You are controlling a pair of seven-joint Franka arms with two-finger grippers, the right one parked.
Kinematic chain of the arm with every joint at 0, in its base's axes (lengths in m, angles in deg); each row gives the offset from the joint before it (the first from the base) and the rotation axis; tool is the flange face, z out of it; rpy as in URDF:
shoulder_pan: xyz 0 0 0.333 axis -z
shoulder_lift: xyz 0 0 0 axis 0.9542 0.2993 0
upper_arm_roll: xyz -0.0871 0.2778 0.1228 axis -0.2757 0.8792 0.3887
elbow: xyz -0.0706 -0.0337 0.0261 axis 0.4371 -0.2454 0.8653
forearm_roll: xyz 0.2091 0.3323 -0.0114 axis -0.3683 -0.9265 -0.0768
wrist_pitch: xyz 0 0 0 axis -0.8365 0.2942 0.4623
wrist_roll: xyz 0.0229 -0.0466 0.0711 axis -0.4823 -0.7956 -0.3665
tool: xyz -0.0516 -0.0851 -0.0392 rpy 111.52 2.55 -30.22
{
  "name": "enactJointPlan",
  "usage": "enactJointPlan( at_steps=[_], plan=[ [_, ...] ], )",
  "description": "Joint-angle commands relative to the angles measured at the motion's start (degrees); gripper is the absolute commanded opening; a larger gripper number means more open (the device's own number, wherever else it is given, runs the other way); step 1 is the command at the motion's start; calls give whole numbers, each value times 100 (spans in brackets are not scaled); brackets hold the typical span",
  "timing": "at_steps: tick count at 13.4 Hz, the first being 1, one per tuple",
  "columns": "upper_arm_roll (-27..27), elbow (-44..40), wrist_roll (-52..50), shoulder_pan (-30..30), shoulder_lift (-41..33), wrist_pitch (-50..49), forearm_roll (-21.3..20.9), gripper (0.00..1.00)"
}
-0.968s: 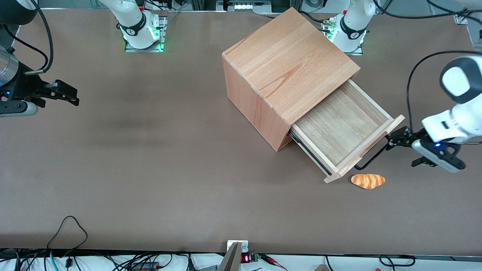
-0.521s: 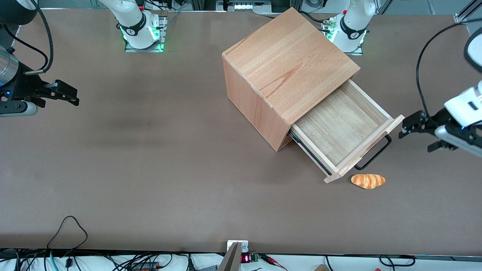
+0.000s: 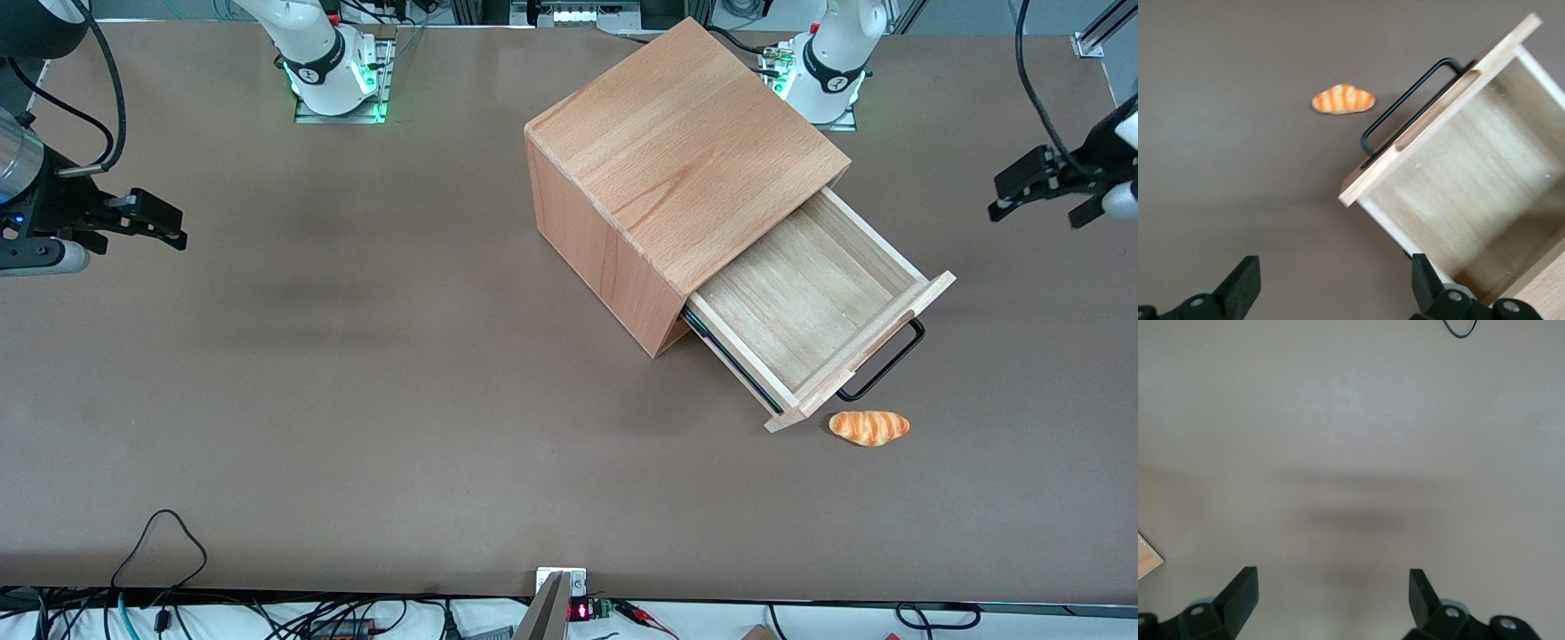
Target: Open top drawer with left arm
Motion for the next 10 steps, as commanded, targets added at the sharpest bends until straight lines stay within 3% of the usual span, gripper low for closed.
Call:
enactJointPlan(
  at_steps=[1,10],
  plan=[
    [32,153,-403,35,-59,-162,-244,100],
    [14,47,-430,-1,21,-127,-165,100]
  ],
)
